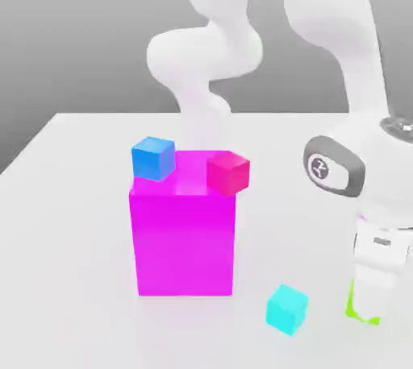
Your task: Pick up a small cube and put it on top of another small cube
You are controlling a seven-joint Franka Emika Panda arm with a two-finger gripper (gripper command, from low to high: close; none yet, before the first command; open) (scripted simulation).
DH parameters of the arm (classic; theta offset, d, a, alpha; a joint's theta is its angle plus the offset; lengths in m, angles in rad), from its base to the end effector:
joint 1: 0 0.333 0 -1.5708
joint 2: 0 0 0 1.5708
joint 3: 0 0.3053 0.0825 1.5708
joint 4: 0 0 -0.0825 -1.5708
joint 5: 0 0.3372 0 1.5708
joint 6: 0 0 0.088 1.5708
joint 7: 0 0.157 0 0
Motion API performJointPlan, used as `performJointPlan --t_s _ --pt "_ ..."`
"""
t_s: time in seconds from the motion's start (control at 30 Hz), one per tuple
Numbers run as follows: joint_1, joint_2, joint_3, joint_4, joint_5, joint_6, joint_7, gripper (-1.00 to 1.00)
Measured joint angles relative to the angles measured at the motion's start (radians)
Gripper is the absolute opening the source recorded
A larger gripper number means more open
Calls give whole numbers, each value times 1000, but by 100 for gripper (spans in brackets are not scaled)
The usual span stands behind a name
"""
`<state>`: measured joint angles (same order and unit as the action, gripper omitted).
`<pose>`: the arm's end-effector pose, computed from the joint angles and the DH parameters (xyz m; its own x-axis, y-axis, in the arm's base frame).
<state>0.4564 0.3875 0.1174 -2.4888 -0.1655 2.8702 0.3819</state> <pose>0.3686 0.2530 0.1246 0.9418 0.3361 -0.0002 0.3361 -0.9418 -0.0001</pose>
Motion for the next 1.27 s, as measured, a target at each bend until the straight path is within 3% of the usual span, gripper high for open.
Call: performJointPlan --t_s 0.13,0.3,0.63,0.83,0.87,1.1,1.27 --pt "2 8 -3 1 -4 6 3 -100" --pt "-30 -146 42 -30 63 -116 -50 -100" --pt "-222 -371 -22 -144 142 -222 -506 -100" --pt "-254 -247 -18 -155 127 -89 -563 -100" --pt "-251 -218 -24 -154 117 -61 -556 100" --pt "-250 -214 -25 -154 116 -55 -555 100" --pt "-251 -366 -13 -161 161 -199 -588 100"
